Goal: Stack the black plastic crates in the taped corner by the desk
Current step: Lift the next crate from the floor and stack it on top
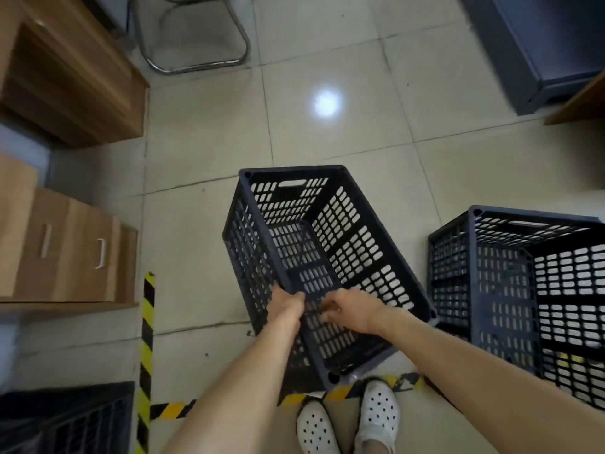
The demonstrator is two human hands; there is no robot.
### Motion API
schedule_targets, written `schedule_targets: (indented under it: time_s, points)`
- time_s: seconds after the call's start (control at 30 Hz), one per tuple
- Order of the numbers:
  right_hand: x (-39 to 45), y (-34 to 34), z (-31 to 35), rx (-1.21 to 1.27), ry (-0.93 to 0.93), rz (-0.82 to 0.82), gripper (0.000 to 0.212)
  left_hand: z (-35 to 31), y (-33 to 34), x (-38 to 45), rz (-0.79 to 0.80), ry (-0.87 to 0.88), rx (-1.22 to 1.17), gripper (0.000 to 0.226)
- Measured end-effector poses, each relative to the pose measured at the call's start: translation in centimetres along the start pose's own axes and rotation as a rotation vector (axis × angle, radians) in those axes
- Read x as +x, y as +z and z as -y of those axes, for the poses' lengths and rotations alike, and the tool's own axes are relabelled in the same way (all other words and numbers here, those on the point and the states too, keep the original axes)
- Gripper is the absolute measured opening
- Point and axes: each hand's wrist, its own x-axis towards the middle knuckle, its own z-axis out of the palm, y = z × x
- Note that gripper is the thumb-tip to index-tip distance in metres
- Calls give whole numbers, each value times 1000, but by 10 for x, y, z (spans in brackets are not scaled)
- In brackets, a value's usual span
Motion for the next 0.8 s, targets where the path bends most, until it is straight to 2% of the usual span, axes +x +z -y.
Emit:
schedule_targets:
  time_s: [0.1,0.3,0.43,0.67,0.8]
  points:
    - [-20,-11,-7,18,100,-19,42,9,-42,3,58,2,88,61]
    - [-69,-12,-14,-206,279,-10,65,21,-113,-22,133,25,159,44]
    - [-94,-13,7,-218,249,-38,69,29,-140,-49,170,37,217,64]
    - [-147,-30,37,-271,188,-47,66,27,-190,-128,166,66,194,67]
    - [-183,-38,51,-271,164,-123,67,18,-225,-186,124,115,130,67]
